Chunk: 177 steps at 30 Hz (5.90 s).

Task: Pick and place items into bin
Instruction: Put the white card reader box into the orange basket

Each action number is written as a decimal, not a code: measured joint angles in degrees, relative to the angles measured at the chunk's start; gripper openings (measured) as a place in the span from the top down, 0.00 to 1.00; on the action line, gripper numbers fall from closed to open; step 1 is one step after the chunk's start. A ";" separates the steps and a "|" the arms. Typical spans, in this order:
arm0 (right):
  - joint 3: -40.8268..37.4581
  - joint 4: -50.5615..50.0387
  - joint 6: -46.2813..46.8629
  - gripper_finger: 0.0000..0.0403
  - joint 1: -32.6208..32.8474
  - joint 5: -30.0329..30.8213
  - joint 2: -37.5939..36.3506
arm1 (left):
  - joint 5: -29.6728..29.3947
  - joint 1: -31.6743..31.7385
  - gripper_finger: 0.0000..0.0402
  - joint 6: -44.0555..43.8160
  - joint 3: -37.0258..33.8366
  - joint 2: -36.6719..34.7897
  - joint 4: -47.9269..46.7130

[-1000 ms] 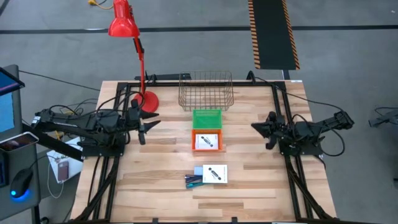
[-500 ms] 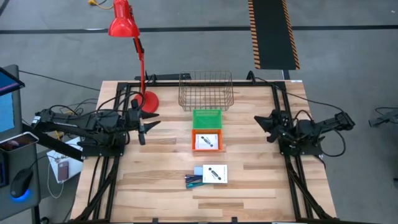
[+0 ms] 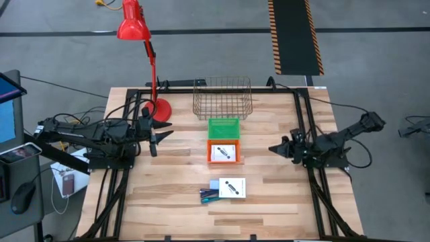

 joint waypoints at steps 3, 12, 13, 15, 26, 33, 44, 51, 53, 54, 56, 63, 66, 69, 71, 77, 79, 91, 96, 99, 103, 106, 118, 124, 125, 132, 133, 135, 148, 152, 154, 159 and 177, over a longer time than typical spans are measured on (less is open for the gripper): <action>0.00 4.36 2.15 1.00 2.82 1.51 5.77 | 0.02 0.00 0.68 -0.77 0.00 0.00 0.00; 0.02 12.68 13.69 1.00 11.47 9.21 24.83 | 0.07 0.00 0.68 -1.15 0.00 0.00 0.00; 0.10 13.00 15.11 1.00 12.27 9.88 26.55 | 0.07 0.00 0.68 -1.17 0.00 0.00 -0.03; 0.39 12.86 17.83 1.00 13.71 10.40 29.89 | 0.09 0.00 0.68 -1.17 0.00 0.00 -0.35; 0.80 15.94 38.09 1.00 18.24 9.88 45.05 | 0.74 0.00 0.68 -1.47 0.00 0.01 -1.79; 0.91 21.43 40.28 1.00 18.39 4.69 50.92 | 0.68 0.00 0.68 -1.41 0.00 0.01 -1.76; 1.01 24.53 44.45 0.99 18.37 -1.66 56.85 | 0.66 0.00 0.68 -1.23 0.00 0.02 -1.73; 2.43 26.74 44.46 0.81 18.37 -2.17 57.21 | 0.63 0.00 0.68 -1.48 0.00 0.02 -1.70; 3.04 26.53 43.78 0.74 18.37 -2.61 57.21 | 0.63 0.00 0.68 -1.48 0.00 0.02 -1.68; 3.40 26.50 43.39 0.71 18.37 -2.65 57.21 | 0.63 0.01 0.68 -1.48 0.00 0.02 -1.68; 4.36 26.06 43.18 0.66 18.37 -2.16 57.22 | 0.61 0.00 0.68 -1.48 0.00 0.02 -1.68; 10.28 22.34 45.83 0.53 15.65 -3.20 64.01 | 0.61 0.00 0.68 -1.48 0.00 0.02 -1.68; 12.37 22.43 47.32 0.50 14.57 -4.10 67.77 | 0.60 0.01 0.68 -1.48 0.00 0.01 -1.70; 14.03 22.66 48.40 0.48 14.48 -5.58 70.46 | 0.61 0.02 0.68 -1.48 0.00 0.02 -1.72; 14.83 23.24 48.41 0.48 14.50 -6.46 71.78 | 0.61 0.00 0.68 -1.47 0.00 0.02 -1.73; 16.95 26.52 48.41 0.47 14.50 -6.64 75.29 | 0.61 0.00 0.68 -1.46 0.00 0.02 -1.81; 17.69 27.61 48.41 0.47 14.60 -6.66 76.56 | 0.61 0.01 0.68 -1.45 0.00 0.02 -1.95; 22.65 28.81 48.40 0.47 14.72 -7.07 82.61 | 2.65 0.00 0.68 -2.87 0.00 0.00 -2.12; 23.78 28.73 48.08 0.47 14.72 -7.07 83.53 | 3.32 0.02 0.68 -3.45 0.00 0.00 -2.77; 24.26 28.65 47.75 0.47 14.72 -6.80 83.53 | 3.62 0.02 0.68 -3.95 0.00 0.02 -3.58; 24.45 28.21 47.49 0.47 14.72 -6.62 83.53 | 4.17 0.02 0.68 -4.49 0.00 0.00 -4.02; 24.48 28.16 47.47 0.47 14.60 -6.62 83.53 | 4.20 0.01 0.68 -4.90 0.00 0.02 -4.38; 25.18 27.75 47.89 0.47 14.56 -6.57 83.53 | 4.26 0.02 0.68 -4.93 0.00 0.00 -4.46; 26.53 25.77 47.93 0.47 14.54 -6.57 83.53 | 4.24 0.00 0.68 -4.93 0.00 0.02 -4.46; 26.87 25.32 47.93 0.47 14.59 -6.57 83.53 | 4.24 0.00 0.68 -4.93 0.00 0.00 -4.46; 27.50 23.47 48.13 0.47 15.47 -6.42 83.50 | 4.24 0.01 0.68 -4.93 0.00 0.02 -4.46; 27.50 23.27 48.09 0.47 15.51 -6.42 83.50 | 4.26 0.01 0.68 -4.93 0.00 0.02 -4.46; 27.50 23.19 48.04 0.47 15.48 -6.42 83.50 | 4.24 0.01 0.68 -5.09 0.00 0.00 -4.46; 27.54 31.75 47.92 0.47 15.40 -6.22 89.38 | 4.26 0.01 0.68 -5.28 0.00 0.02 -4.46; 27.67 36.97 47.71 0.47 15.37 -5.39 91.83 | 4.24 0.00 0.68 -5.28 0.00 0.02 -4.41; 27.65 36.89 47.54 0.47 15.37 -4.87 91.83 | 4.24 0.02 0.68 -5.28 0.00 0.00 -4.28; 27.65 36.57 47.43 0.47 15.37 -4.85 91.83 | 4.20 0.02 0.68 -5.30 0.00 0.02 -4.24; 27.54 35.99 47.35 0.47 14.61 -4.92 91.87 | 4.13 0.00 0.68 -5.93 0.00 0.01 -4.24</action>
